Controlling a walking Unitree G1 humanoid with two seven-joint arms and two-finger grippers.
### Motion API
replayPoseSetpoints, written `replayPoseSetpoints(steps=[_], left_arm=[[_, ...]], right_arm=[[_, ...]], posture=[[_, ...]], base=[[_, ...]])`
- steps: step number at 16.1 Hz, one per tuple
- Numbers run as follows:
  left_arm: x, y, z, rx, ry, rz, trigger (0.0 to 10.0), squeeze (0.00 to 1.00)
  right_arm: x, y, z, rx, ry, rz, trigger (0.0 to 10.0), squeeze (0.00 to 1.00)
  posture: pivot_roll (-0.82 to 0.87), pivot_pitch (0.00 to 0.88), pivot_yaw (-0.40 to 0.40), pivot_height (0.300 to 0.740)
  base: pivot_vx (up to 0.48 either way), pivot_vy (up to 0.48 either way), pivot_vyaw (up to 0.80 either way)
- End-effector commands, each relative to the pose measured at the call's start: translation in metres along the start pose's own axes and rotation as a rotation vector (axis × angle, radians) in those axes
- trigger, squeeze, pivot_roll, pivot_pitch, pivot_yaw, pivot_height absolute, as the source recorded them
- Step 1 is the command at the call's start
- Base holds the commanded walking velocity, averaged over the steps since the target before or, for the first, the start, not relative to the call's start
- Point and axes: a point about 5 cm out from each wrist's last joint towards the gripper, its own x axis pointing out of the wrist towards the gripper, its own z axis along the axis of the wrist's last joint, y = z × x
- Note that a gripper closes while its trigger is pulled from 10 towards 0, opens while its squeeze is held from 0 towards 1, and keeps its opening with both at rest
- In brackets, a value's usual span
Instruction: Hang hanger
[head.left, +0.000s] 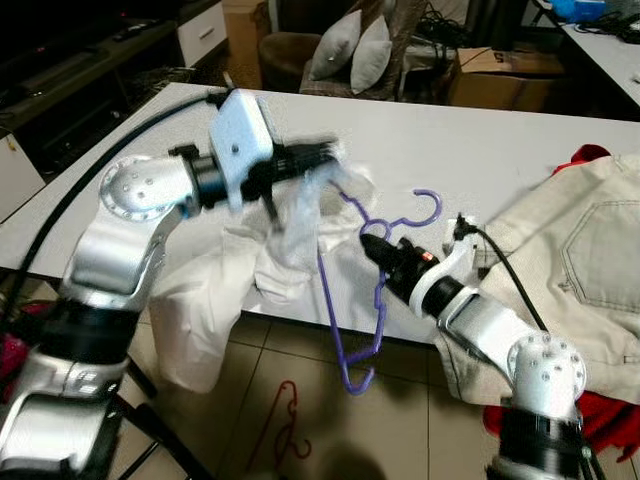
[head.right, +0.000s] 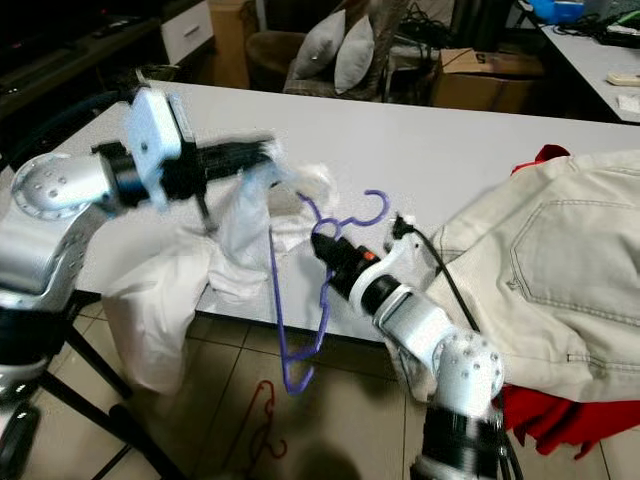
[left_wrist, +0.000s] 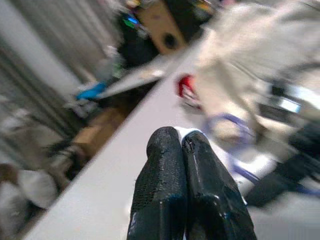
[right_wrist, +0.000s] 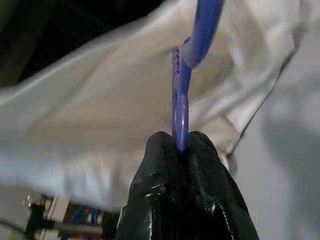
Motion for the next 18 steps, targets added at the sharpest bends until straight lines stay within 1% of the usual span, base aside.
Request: replayPoseSetpoints(steps=[1, 2, 3, 5, 6, 7, 8, 10, 11, 12, 13, 14, 15, 16, 17, 18], left_arm=[[-0.004, -0.003, -0.002, 0.010, 0.036, -0.027, 0.0, 0.00], [-0.007, -0.002, -0.007, 0.013, 0.068, -0.023, 0.0, 0.00], [-0.013, -0.003, -0.008, -0.004, 0.085, -0.047, 0.0, 0.00], [-0.023, -0.012, -0.008, -0.044, 0.127, -0.124, 0.0, 0.00], [-0.026, -0.014, -0.012, -0.049, 0.156, -0.129, 0.0, 0.00], [-0.028, -0.014, -0.015, -0.052, 0.170, -0.121, 0.0, 0.00], [-0.030, -0.016, -0.024, -0.058, 0.204, -0.102, 0.0, 0.00], [-0.031, -0.017, -0.028, -0.067, 0.213, -0.096, 0.0, 0.00], [-0.022, -0.027, -0.024, -0.121, 0.153, -0.112, 0.0, 0.00], [-0.020, -0.029, -0.021, -0.134, 0.131, -0.114, 0.0, 0.00], [-0.013, -0.032, -0.014, -0.163, 0.075, -0.119, 0.0, 0.00], [-0.008, -0.033, -0.007, -0.186, 0.022, -0.122, 0.0, 0.00], [-0.002, -0.034, 0.004, -0.232, -0.055, -0.132, 0.0, 0.00], [0.005, -0.038, 0.015, -0.269, -0.122, -0.172, 0.0, 0.00], [0.008, -0.040, 0.021, -0.277, -0.153, -0.199, 0.0, 0.00], [0.013, -0.038, 0.027, -0.290, -0.185, -0.190, 0.0, 0.00]], right_arm=[[0.000, 0.002, 0.007, 0.033, -0.025, 0.020, 10.0, 0.00], [0.000, 0.000, 0.012, 0.058, -0.045, 0.017, 10.0, 0.00], [0.000, -0.002, 0.019, 0.098, -0.075, 0.010, 10.0, 0.00], [0.002, -0.009, 0.033, 0.152, -0.129, -0.024, 10.0, 0.00], [0.003, -0.009, 0.044, 0.178, -0.186, -0.018, 10.0, 0.00], [0.004, -0.008, 0.050, 0.196, -0.218, -0.012, 10.0, 0.00], [0.005, -0.004, 0.066, 0.274, -0.323, 0.018, 10.0, 0.00], [0.007, -0.003, 0.073, 0.322, -0.370, 0.025, 10.0, 0.00], [0.013, -0.001, 0.085, 0.377, -0.470, 0.016, 10.0, 0.00], [0.015, 0.000, 0.087, 0.385, -0.486, 0.019, 10.0, 0.00], [0.021, 0.002, 0.088, 0.367, -0.504, 0.000, 10.0, 0.00], [0.026, 0.004, 0.087, 0.335, -0.506, -0.027, 10.0, 0.00], [0.031, 0.003, 0.086, 0.339, -0.519, -0.054, 10.0, 0.00], [0.036, 0.004, 0.085, 0.376, -0.532, -0.057, 10.0, 0.00], [0.039, 0.005, 0.082, 0.388, -0.520, -0.057, 10.0, 0.00], [0.044, 0.009, 0.077, 0.333, -0.505, -0.072, 10.0, 0.00]], posture=[[0.07, 0.000, 0.016, 0.740], [0.07, 0.000, 0.016, 0.740], [0.07, 0.000, 0.016, 0.740], [0.07, 0.000, 0.015, 0.740], [0.07, 0.000, 0.014, 0.740], [0.07, 0.000, 0.014, 0.740], [0.08, 0.000, 0.019, 0.740], [0.08, 0.000, 0.019, 0.740], [0.08, 0.000, 0.024, 0.740], [0.08, 0.000, 0.026, 0.740], [0.08, 0.000, 0.029, 0.740], [0.09, 0.000, 0.029, 0.740], [0.09, 0.000, 0.029, 0.740], [0.09, 0.000, 0.030, 0.740], [0.09, 0.000, 0.032, 0.740], [0.09, 0.000, 0.034, 0.740]], base=[[0.000, 0.000, 0.00], [0.000, 0.000, 0.00], [0.000, 0.000, 0.00], [0.000, 0.000, 0.00], [0.000, 0.000, 0.00], [0.000, 0.000, 0.00], [0.000, 0.000, 0.00], [0.000, 0.000, 0.00], [0.000, 0.000, 0.00], [0.000, 0.000, 0.00], [0.000, 0.000, 0.00], [0.000, 0.000, 0.00], [0.000, 0.000, 0.00], [0.000, 0.000, 0.00], [0.000, 0.000, 0.00], [0.000, 0.000, 0.00]])
